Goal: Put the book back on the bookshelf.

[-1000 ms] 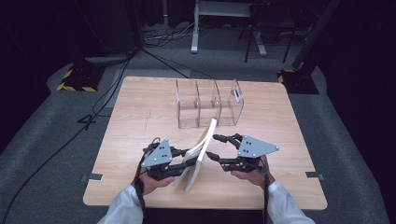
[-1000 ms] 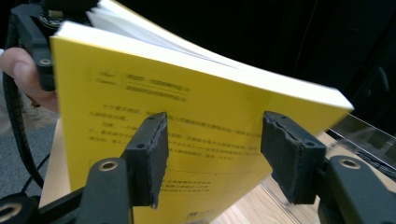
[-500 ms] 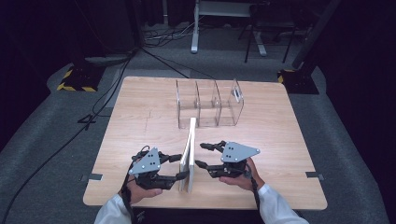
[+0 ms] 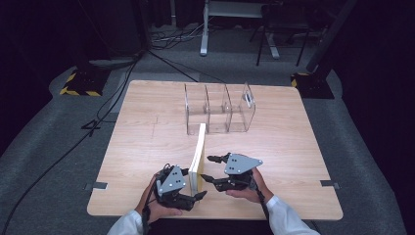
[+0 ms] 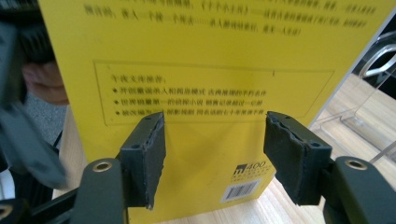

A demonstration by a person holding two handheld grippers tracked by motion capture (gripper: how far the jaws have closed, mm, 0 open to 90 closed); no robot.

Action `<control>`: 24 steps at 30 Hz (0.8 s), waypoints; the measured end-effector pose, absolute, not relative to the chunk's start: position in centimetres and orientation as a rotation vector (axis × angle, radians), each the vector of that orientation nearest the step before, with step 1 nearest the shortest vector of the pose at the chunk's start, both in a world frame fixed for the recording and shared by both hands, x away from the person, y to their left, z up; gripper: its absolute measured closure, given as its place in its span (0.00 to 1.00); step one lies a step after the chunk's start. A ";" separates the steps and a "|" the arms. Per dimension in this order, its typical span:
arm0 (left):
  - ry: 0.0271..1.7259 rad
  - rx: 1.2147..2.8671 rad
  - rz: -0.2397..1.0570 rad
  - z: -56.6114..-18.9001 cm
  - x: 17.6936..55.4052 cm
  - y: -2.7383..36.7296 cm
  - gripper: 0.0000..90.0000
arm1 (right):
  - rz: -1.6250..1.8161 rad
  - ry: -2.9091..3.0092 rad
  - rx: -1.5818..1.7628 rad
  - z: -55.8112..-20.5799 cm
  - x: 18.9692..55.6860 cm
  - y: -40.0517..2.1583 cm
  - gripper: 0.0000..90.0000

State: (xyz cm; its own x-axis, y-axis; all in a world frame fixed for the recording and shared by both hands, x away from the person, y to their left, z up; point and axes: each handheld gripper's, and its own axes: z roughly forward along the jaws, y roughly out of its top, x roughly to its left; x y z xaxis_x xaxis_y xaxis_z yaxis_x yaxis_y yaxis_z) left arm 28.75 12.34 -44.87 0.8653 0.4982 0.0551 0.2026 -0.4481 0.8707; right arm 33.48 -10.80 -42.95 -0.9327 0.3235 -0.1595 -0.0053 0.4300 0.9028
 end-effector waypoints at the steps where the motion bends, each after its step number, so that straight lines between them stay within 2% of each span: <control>1: 0.525 2.032 0.394 -45.1 28.8 12.3 0.29 | 1.487 2.387 0.286 -43.2 33.6 -10.6 0.43; 7: 0.522 1.999 0.391 -45.4 29.0 12.4 0.35 | 1.493 2.389 0.322 -43.3 33.9 -10.8 0.41; 11: 0.520 1.995 0.403 -45.4 28.7 12.6 0.45 | 1.500 2.383 0.351 -43.3 34.3 -11.1 0.41; 13: 0.538 1.992 0.405 -45.5 28.6 12.5 0.44 | 1.496 2.374 0.362 -43.4 34.3 -11.2 0.40; 16: 0.583 1.999 0.443 -45.8 28.4 11.9 0.38 | 1.482 2.371 0.358 -43.5 34.1 -10.9 0.41; 18: 0.593 1.998 0.509 -46.2 28.3 11.6 0.39 | 1.468 2.375 0.348 -43.6 34.0 -10.6 0.41; 20: 0.601 1.992 0.521 -46.4 28.3 11.5 0.39 | 1.450 2.372 0.343 -43.8 33.8 -10.4 0.41; 24: 0.597 1.995 0.539 -46.3 28.2 11.8 0.54 | 1.458 2.365 0.356 -43.7 33.9 -10.6 0.41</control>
